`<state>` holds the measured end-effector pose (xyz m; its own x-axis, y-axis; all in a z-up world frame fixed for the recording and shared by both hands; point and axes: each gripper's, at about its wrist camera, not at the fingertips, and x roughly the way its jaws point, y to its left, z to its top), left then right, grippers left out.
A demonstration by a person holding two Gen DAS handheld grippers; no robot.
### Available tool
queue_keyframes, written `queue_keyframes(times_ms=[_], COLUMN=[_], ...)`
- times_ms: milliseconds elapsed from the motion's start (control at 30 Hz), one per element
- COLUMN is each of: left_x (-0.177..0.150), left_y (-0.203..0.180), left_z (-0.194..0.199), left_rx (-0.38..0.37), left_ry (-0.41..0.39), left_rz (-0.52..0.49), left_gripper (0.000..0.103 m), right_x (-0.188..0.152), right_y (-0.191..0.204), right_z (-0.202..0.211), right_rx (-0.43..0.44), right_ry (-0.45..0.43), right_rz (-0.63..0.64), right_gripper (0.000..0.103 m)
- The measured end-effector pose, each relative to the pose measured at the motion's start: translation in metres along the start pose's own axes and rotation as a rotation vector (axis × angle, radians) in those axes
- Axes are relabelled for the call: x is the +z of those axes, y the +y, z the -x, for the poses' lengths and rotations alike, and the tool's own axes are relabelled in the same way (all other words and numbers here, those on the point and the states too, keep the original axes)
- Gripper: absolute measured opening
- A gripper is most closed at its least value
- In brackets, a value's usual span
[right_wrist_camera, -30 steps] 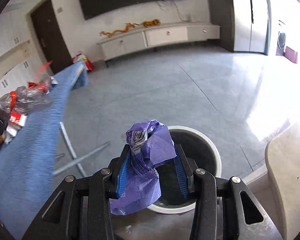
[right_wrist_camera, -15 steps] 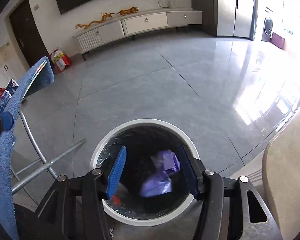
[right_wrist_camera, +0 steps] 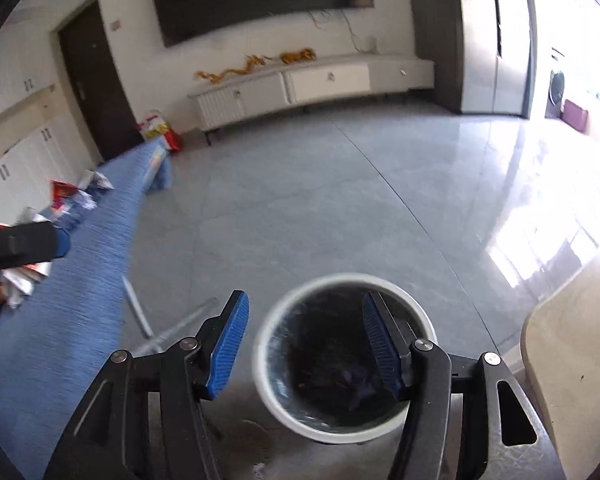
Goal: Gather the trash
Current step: 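Move both tools back over the trash pile on the rug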
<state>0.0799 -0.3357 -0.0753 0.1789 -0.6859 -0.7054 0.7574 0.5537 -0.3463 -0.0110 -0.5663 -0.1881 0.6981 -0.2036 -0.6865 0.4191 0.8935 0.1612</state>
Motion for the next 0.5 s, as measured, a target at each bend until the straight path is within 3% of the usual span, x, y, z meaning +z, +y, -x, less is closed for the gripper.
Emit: queue_keyframes(times_ms=[267, 500], left_x=[-0.023, -0.067], left_y=[0.051, 0.126], left_z=[0.094, 0.164], left_rx=[0.081, 0.176], left_ry=[-0.131, -0.207], left_rz=[0.014, 0.101], left_gripper=[0.045, 0.052], right_x=[0.024, 0.032], right_y=[0.088, 0.175], right_z=[0.043, 0.058], right_rx=[0.089, 0.177], right_ry=[-0.085, -0.112], right_rz=[0.127, 0.276], right_gripper=[0.059, 0.059])
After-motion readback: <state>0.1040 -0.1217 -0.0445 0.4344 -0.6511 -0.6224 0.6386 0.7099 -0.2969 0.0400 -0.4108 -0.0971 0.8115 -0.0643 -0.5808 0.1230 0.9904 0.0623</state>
